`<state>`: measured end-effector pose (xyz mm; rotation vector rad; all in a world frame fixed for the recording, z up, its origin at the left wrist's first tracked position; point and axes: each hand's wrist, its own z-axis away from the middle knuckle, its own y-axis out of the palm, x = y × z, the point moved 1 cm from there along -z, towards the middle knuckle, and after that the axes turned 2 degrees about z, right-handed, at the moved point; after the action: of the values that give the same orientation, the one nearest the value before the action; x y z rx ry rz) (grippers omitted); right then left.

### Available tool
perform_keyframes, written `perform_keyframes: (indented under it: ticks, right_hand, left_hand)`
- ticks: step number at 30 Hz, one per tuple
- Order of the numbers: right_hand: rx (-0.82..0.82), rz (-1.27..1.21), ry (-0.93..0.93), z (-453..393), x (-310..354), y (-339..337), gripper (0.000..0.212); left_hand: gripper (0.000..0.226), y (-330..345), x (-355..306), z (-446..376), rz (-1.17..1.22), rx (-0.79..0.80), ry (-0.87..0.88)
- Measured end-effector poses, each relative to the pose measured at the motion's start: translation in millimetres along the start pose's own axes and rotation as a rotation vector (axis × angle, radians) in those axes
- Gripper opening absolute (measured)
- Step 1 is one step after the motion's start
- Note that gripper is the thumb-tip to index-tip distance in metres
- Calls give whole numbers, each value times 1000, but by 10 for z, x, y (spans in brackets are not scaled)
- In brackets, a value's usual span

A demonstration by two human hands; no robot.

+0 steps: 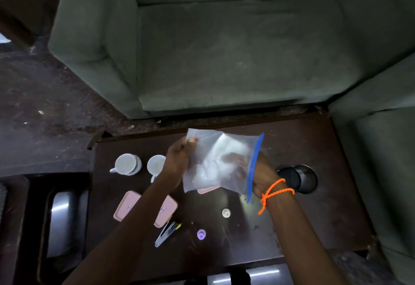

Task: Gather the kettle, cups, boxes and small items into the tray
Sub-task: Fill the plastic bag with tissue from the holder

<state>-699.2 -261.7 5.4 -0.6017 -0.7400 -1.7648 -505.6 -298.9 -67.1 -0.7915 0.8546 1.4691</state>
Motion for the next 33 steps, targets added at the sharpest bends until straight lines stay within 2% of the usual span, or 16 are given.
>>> perform_keyframes:
  ticks: [3, 5, 7, 9, 11, 14, 17, 21, 25, 28, 30, 33]
  right_hand:
    - [-137, 36, -123, 121, 112, -289, 8]
    - [-191, 0, -157, 230, 192, -483, 12]
    - [-240, -63, -190, 338, 265, -686, 8]
    - [-323, -159, -219, 452, 331, -940, 12]
    - [-425, -216, -257, 575, 372, -1233, 11]
    - [-538, -229, -318, 753, 385, -1646, 12]
    - [-669, -99, -278, 820, 252, -1909, 14]
    - [-798, -1, -185, 677, -82, -2050, 22]
    - [-869, 169, -140, 458, -362, -2060, 10]
    - [-877, 247, -131, 347, -475, -2052, 14]
    - [-874, 254, -129, 295, -521, -2042, 18]
    - [-858, 220, -144, 235, -535, -2007, 13]
  left_hand:
    - [25, 264, -95, -68, 39, -8, 15]
    - [30, 487, -169, -101, 75, -7, 38]
    - [28, 702, -234, -129, 128, -27, 50]
    - [24, 871, -281, -132, 181, -34, 34]
    - [32, 987, -284, -144, 232, -32, -9]
    - [22, 1097, -293, -158, 233, -6, -73]
    - [15, 1166, -229, -159, 211, -8, -89]
    - [20, 1247, -79, -142, 219, -5, -142]
    - [15, 1304, 81, -134, 250, 12, -183]
    - [23, 1316, 174, -103, 355, 68, -234]
    - [25, 1302, 217, -81, 352, 61, -233]
    - [22, 1277, 255, -47, 328, 49, -206]
